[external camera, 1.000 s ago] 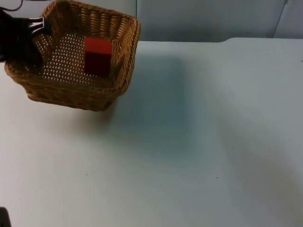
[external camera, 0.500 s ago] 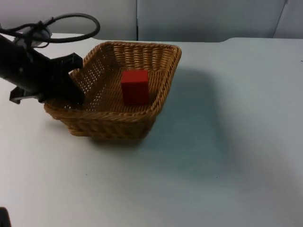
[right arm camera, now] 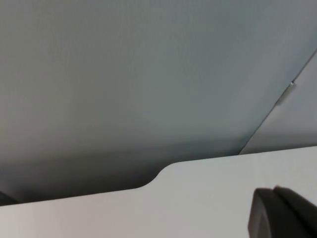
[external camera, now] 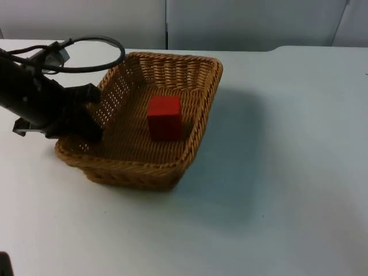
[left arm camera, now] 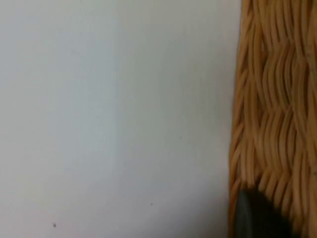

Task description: Pick up the basket with the left hand and place the cube into the basket with the right hand.

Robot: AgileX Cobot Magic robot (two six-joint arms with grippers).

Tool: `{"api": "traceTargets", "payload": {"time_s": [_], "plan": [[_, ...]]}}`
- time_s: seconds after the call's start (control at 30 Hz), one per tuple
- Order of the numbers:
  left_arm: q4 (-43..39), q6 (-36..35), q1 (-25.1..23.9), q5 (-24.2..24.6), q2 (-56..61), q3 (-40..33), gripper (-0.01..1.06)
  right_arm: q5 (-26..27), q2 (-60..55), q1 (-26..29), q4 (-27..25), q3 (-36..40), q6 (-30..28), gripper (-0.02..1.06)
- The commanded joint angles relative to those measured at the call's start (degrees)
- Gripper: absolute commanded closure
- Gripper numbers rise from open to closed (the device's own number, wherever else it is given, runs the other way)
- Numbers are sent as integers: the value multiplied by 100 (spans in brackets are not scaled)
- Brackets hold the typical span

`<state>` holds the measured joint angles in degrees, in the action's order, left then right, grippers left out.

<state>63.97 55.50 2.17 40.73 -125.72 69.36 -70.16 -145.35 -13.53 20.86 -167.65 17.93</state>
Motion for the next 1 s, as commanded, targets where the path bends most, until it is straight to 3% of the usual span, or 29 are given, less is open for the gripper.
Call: {"api": "traceTargets", "payload": {"time_s": [0.0,0.07,0.17,0.3,0.47,0.63,0.73,0.77,0.9,0.97], "plan": [[-228,-92,37,221,-22,-11,77,20,67,18,-15,-46,12,105],[-227,-106,37,235,-22,-11,64,20,67,18,-15,-46,12,105],[-227,-106,37,312,-22,0,57,20,67,18,-27,-46,12,105],[-196,-106,37,418,57,70,56,20,67,18,-54,-46,12,105],[-505,-331,27,898,291,716,56,20,67,18,-143,-46,12,105],[-1455,-1049,27,1040,494,1403,56,20,67,18,-143,-46,12,105],[-2710,-1859,27,1029,639,1932,56,20,67,18,-133,-46,12,105],[-2710,-1859,27,1029,639,1932,56,20,67,18,-133,-46,12,105],[-3996,-2829,27,1106,771,2295,56,20,67,18,-122,-46,12,105],[-4131,-2946,27,1176,813,2329,56,20,67,18,-123,-46,12,105]]}}
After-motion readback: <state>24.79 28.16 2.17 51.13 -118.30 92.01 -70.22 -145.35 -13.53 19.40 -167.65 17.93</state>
